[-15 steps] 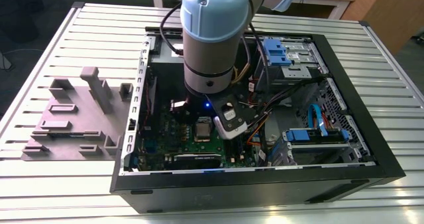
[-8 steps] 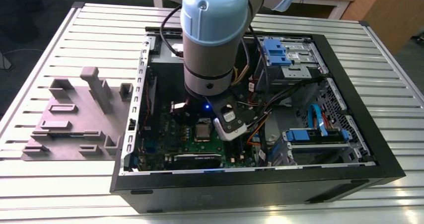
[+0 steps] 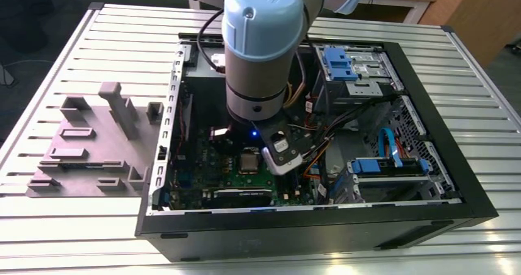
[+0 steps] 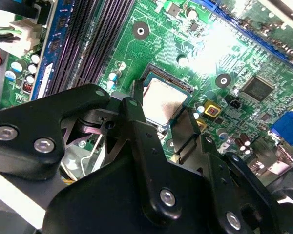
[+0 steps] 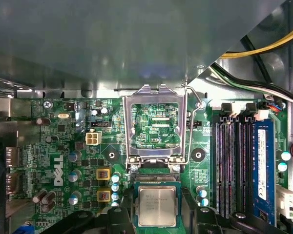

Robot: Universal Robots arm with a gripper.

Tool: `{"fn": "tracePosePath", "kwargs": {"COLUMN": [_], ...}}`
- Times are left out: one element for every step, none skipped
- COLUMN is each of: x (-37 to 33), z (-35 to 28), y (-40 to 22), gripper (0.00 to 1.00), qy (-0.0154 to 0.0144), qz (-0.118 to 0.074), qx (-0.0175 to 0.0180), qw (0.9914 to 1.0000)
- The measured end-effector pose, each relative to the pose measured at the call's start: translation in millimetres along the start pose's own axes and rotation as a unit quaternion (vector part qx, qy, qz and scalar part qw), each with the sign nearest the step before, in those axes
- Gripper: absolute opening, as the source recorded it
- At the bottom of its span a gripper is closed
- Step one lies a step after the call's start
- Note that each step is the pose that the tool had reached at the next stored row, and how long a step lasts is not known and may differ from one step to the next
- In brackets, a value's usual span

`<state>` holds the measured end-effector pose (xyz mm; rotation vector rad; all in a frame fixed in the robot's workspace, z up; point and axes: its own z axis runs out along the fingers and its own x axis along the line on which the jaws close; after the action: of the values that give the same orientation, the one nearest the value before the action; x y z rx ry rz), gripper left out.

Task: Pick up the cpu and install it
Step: 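Place the cpu into insertion slot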

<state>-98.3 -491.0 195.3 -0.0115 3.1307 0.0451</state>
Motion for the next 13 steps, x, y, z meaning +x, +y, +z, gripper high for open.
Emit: {"fn": "tracePosePath", "kwargs": {"x": [0.0,0.0,0.0,0.0,0.0,0.0,0.1,0.1,0.0,0.0,0.0,0.0,0.0], "z": [0.4,1.2,1.7,2.0,2.2,2.5,2.8,3.2,3.8,4.2,4.2,4.2,4.3], "y": [0.0,0.0,0.0,0.0,-0.1,0.0,0.0,0.0,0.0,-0.1,-0.1,-0.1,-0.1], "gripper": [0.47,0.47,0.47,0.47,0.47,0.47,0.47,0.47,0.47,0.47,0.47,0.47,0.47], "qy": [0.0,-0.0001,-0.0001,0.0,0.0,0.0,0.0,-0.0001,-0.0001,-0.0001,0.0,0.0001,0.0], "qz": [0.0,0.0,0.0,0.0,0.0,0.0,0.0,0.0,0.0,0.0,0.0,0.0,0.0], "qx": [0.0,-0.0002,-0.0001,-0.0001,-0.0001,-0.0002,-0.0007,-0.0011,-0.0013,-0.0014,-0.0018,-0.0027,-0.0036], "qw": [1.0,1.0,1.0,1.0,1.0,1.0,1.0,1.0,1.0,1.0,1.0,1.0,0.99999]}}
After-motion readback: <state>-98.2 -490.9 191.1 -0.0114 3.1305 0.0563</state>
